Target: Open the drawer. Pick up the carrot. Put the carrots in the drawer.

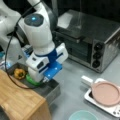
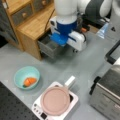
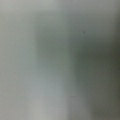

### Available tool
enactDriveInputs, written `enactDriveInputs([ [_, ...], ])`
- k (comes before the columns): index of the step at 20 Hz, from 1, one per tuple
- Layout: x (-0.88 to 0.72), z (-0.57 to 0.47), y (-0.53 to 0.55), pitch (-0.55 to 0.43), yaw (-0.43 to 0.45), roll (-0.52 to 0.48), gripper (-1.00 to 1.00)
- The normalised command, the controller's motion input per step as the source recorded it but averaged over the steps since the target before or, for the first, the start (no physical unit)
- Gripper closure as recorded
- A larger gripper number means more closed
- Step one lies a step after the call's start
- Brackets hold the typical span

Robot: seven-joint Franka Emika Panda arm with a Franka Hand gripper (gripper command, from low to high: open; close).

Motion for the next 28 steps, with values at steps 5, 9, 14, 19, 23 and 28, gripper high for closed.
enactDriveInputs([
  [5, 0.00, -0.05, 0.27, -0.038, -0.188, 0.094, -1.00],
  [9, 0.00, -0.06, 0.17, -0.048, -0.166, 0.096, -1.00],
  [14, -0.01, -0.04, 0.04, -0.043, -0.123, 0.079, -1.00],
  [19, -0.02, -0.02, -0.08, -0.024, -0.019, 0.038, -1.00],
  [23, -0.03, 0.03, -0.41, -0.002, 0.133, -0.010, -1.00],
  [28, -0.03, 0.15, -0.50, 0.038, 0.182, -0.047, -1.00],
])
